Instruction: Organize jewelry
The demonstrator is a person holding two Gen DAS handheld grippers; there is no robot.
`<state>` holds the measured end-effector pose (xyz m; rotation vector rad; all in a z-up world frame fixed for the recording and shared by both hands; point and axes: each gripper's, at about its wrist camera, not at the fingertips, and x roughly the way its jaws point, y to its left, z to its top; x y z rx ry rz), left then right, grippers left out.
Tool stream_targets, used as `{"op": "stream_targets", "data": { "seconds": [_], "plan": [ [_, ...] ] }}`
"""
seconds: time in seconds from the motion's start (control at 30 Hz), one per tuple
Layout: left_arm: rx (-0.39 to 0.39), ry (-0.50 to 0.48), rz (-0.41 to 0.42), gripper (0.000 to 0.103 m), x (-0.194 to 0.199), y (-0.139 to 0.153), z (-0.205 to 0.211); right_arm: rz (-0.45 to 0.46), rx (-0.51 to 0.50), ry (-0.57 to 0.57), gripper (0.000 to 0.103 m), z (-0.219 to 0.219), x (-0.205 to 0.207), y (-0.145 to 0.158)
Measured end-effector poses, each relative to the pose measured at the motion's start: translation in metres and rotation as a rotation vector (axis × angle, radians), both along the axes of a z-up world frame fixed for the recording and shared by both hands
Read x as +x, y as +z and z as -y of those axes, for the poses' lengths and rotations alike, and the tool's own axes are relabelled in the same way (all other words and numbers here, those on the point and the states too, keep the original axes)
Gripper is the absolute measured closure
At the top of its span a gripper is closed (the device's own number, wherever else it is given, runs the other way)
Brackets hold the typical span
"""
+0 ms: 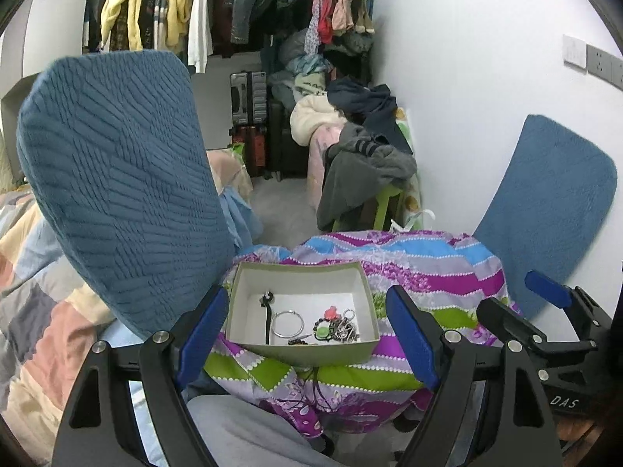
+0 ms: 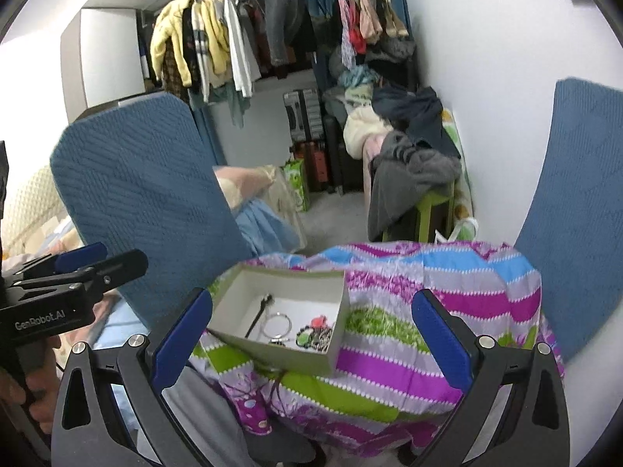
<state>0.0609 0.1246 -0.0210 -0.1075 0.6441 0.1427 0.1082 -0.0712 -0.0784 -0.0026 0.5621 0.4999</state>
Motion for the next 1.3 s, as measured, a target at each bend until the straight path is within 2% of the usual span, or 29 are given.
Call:
{"op": "stream_targets", "data": {
  "seconds": [0.23, 0.43, 1.3],
  "plan": [
    [-0.002, 0.007, -0.04, 0.02, 0.009, -0.029, -0.004, -0.03, -0.015, -0.022, 0.0, 0.001, 0.004, -0.024],
    [-0.012, 0.007, -0.067, 0.02, 0.011, -0.047, -0.006, -0.042, -0.021, -0.048, 0.0, 0.003, 0.004, -0.032],
    [-0.022, 0.04, -0.107, 0.02, 0.004, -0.054, -0.019, -0.058, -0.052, -0.101, 0.0, 0.004, 0.003, -0.04]
  ]
}}
